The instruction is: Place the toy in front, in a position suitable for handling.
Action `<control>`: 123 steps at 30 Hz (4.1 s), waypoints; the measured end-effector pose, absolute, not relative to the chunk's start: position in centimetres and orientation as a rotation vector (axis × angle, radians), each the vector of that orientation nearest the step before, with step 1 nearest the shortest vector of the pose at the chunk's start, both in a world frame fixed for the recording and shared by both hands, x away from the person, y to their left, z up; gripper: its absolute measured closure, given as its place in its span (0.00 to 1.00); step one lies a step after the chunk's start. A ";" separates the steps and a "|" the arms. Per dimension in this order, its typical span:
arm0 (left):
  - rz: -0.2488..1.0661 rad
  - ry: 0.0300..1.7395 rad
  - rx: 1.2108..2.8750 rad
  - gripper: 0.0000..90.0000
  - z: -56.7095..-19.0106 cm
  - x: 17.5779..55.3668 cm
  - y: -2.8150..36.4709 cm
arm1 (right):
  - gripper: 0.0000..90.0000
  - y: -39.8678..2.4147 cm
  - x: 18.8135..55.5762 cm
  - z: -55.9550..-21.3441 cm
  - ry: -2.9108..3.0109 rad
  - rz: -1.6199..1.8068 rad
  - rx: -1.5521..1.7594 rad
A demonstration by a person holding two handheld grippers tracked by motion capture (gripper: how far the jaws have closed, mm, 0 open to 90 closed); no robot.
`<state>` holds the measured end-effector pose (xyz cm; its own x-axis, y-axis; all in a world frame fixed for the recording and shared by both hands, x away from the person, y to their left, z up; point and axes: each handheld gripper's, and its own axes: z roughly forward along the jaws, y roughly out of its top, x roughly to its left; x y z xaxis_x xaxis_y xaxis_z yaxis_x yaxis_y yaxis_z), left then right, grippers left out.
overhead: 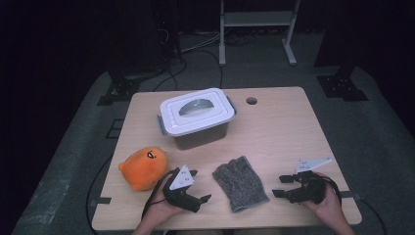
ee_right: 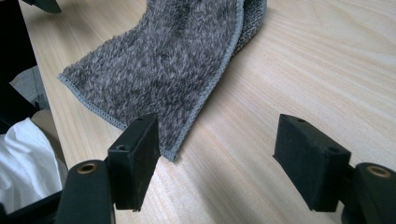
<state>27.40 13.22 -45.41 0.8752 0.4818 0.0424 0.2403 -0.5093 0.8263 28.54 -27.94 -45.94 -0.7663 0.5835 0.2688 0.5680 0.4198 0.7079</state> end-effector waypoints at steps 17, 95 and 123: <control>0.335 0.514 2.126 0.09 -45.5 27.3 13.2 | 0.33 -27.8 28.9 -44.5 2.594 1.348 1.046; 0.601 0.627 2.023 0.13 -38.9 28.5 22.8 | 0.31 -15.4 34.6 -43.2 2.852 1.157 0.741; 0.615 0.756 2.029 0.10 -38.9 29.8 27.6 | 0.32 -14.4 34.8 -45.1 2.868 1.085 0.746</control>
<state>29.85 27.60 -38.92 0.6949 0.7054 0.1398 0.2804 -0.4448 0.8506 34.81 -14.37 -45.12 -0.8882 0.4247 0.1755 0.4346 0.6521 0.6213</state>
